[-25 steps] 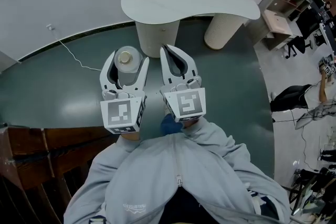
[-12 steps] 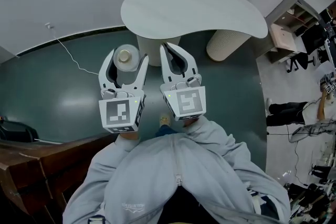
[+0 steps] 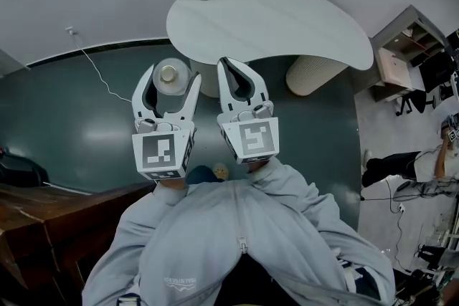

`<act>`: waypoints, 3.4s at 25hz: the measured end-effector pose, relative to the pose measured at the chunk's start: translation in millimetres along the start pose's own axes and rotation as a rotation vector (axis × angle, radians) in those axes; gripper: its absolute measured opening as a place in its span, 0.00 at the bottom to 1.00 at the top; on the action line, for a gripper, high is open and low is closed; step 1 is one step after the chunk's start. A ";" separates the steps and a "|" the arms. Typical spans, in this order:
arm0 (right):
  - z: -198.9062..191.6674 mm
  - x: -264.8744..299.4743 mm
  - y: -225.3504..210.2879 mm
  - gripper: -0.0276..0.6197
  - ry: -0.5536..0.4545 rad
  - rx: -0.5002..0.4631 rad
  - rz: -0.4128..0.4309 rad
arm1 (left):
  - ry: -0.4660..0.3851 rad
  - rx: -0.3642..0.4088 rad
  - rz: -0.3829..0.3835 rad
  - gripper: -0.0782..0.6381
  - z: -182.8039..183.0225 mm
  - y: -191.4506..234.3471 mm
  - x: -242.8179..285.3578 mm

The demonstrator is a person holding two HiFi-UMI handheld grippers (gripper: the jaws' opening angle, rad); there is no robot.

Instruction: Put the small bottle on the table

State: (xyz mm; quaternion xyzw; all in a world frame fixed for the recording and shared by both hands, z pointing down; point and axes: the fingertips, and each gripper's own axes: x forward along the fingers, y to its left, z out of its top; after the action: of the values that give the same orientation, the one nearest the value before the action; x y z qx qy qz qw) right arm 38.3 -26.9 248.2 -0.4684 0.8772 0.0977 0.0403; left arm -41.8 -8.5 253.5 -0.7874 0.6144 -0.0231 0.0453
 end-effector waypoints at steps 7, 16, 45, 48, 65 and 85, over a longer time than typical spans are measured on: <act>-14.3 9.4 -8.1 0.08 0.014 0.005 0.001 | 0.004 -0.012 0.009 0.57 -7.8 6.1 14.1; -19.0 43.0 -19.2 0.08 0.003 -0.013 -0.030 | -0.012 -0.022 -0.026 0.57 -17.0 20.7 51.5; -88.4 302.8 -97.7 0.08 0.031 -0.014 -0.181 | 0.015 -0.015 -0.221 0.57 -50.2 151.9 318.4; -92.7 311.0 -101.7 0.08 0.039 -0.014 -0.190 | 0.026 -0.029 -0.219 0.57 -56.7 159.9 328.7; -146.9 358.7 -146.4 0.08 0.076 0.034 -0.142 | 0.024 -0.060 -0.196 0.57 -88.3 160.0 398.7; -269.5 404.8 -164.2 0.09 0.169 0.060 -0.054 | 0.082 -0.070 -0.228 0.57 -205.7 159.0 466.1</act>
State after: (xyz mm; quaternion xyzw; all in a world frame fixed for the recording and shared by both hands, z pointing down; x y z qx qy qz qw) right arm -45.7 -501.7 424.1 -0.4971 0.8670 0.0302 -0.0174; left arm -100.4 -507.6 433.2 -0.8516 0.5226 -0.0391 -0.0102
